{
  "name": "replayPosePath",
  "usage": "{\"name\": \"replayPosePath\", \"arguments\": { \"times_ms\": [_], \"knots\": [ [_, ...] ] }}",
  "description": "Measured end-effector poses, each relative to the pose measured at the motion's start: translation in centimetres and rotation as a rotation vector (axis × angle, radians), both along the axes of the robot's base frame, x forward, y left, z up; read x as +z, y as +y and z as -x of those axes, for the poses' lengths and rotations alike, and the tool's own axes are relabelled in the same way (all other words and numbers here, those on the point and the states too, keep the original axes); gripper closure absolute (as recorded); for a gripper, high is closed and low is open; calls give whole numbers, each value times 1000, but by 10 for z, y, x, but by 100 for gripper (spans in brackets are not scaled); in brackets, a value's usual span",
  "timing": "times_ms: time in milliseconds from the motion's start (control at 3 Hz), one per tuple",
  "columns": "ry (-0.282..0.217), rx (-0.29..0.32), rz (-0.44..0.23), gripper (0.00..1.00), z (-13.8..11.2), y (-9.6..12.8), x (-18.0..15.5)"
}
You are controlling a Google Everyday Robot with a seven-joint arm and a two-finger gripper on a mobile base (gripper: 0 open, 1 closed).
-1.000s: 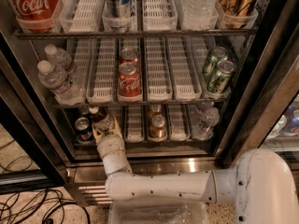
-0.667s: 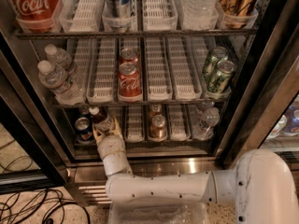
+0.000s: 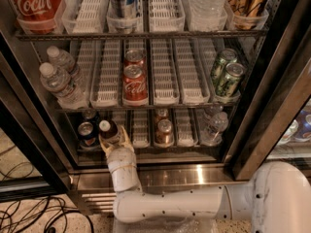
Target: Pick blue plastic bottle from bottom shelf of fridge
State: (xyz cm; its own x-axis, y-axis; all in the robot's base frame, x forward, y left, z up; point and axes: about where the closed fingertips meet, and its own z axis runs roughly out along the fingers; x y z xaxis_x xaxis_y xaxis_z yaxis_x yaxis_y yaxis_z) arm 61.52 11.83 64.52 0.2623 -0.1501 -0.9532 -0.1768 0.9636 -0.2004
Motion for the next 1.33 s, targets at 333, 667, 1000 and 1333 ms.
{"name": "replayPosePath", "arguments": {
  "times_ms": [333,667,1000,1333],
  "knots": [
    [-7,9,-11,100,9,-1,7],
    [-14,25,-13,100,13,3,13],
    [-26,84,-9,100,26,15,35],
    [3,135,-3,100,46,19,52]
  ]
}}
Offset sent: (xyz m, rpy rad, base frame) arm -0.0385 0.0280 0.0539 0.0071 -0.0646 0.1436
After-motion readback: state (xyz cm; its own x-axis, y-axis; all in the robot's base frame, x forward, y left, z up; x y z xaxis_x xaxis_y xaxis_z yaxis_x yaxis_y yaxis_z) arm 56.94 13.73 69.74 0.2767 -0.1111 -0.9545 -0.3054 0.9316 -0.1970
